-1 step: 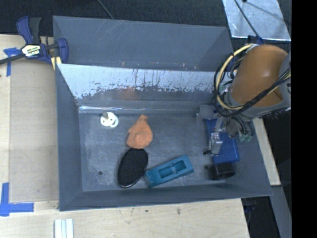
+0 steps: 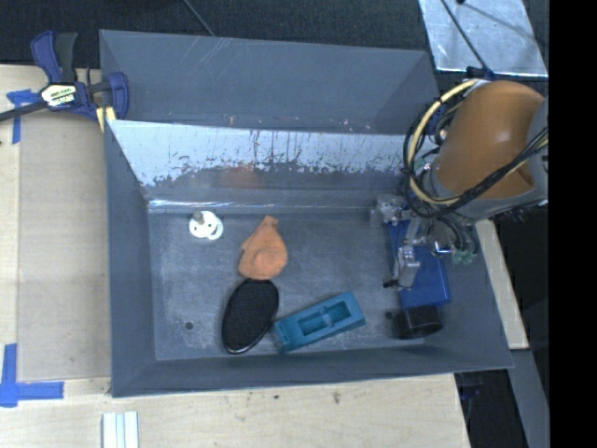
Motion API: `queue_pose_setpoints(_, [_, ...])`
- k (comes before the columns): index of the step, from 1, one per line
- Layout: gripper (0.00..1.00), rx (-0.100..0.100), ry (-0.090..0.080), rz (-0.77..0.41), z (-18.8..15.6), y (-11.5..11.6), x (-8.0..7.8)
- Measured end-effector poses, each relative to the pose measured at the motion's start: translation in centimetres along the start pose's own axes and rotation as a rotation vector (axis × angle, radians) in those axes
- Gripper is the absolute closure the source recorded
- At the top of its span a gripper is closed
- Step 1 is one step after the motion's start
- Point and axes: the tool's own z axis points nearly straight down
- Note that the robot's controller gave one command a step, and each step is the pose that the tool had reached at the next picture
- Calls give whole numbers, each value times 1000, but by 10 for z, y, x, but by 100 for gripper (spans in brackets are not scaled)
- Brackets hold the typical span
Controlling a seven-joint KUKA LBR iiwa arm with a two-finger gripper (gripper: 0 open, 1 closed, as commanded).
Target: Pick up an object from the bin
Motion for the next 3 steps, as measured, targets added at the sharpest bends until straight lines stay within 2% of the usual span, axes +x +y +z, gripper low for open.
queue_pose_setpoints(1, [0,3,-8,-67,26,23,13])
queue_pose_setpoints(2, [0,3,0,-62,61,54,8])
queue_pose_setpoints(3, [0,2,-5,191,69,43,24])
